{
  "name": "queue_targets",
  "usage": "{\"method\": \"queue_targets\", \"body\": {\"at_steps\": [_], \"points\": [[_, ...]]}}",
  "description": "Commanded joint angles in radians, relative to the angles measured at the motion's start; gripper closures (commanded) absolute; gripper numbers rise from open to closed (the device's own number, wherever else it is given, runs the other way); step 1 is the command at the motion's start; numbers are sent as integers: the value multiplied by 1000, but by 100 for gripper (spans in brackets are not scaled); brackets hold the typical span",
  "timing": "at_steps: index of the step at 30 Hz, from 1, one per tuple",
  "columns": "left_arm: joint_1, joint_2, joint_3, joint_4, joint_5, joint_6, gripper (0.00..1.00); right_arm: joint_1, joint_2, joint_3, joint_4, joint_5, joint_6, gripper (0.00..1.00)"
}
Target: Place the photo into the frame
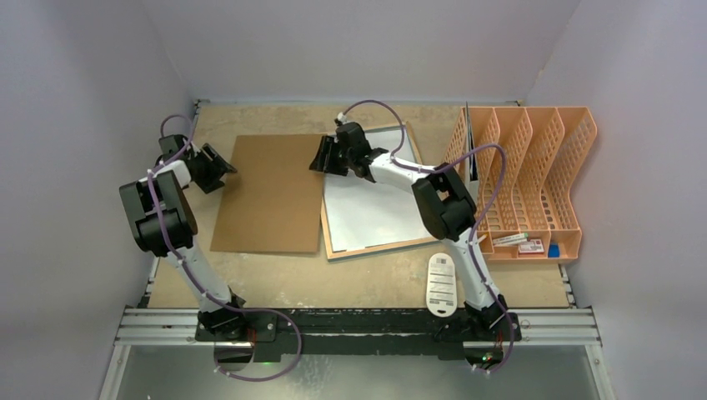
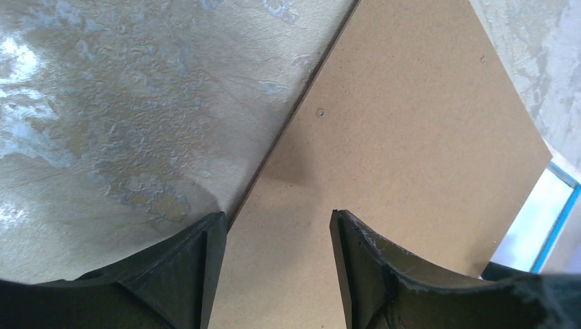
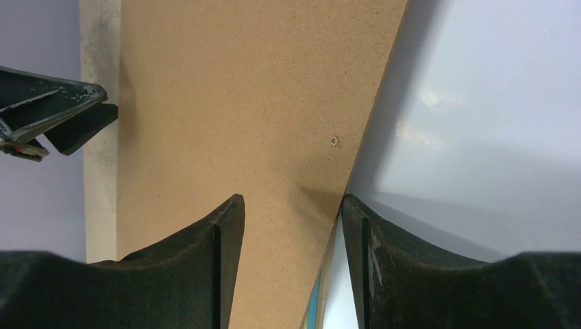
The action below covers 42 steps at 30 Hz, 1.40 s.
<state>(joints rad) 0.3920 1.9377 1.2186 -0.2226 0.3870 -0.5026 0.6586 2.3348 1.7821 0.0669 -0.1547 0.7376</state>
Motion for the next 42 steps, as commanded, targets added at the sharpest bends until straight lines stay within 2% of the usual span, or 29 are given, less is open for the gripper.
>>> {"method": "queue_targets", "body": {"at_steps": [1, 11, 12, 13, 17, 26, 30, 34, 38, 42], "points": [[-4, 56, -39, -12, 107, -37, 40, -6, -63, -48, 136, -144, 31, 44], [-4, 74, -50, -9, 95, -64, 42, -13, -202, -250, 499, -345, 175, 51], [-3, 73, -51, -7, 95, -67, 42, -13, -211, -263, 526, -353, 188, 51], [-4, 71, -58, 0, 94, -82, 43, -13, -222, -294, 587, -369, 232, 46], [-4, 61, -77, 24, 88, -106, 43, -9, -211, -274, 548, -365, 240, 40], [-4, 46, -113, 63, 111, -150, 43, 9, -191, -205, 398, -376, 266, 38], [-4, 37, -138, 95, 123, -192, 44, 28, -187, -158, 284, -381, 293, 32], [-4, 25, -172, 128, 127, -229, 45, 53, -189, -88, 175, -322, 263, 26], [-5, 17, -197, 145, 137, -254, 46, 75, -166, -58, 147, -322, 253, 26], [-5, 3, -224, 165, 142, -284, 47, 90, -161, -71, 200, -348, 270, 35]]}}
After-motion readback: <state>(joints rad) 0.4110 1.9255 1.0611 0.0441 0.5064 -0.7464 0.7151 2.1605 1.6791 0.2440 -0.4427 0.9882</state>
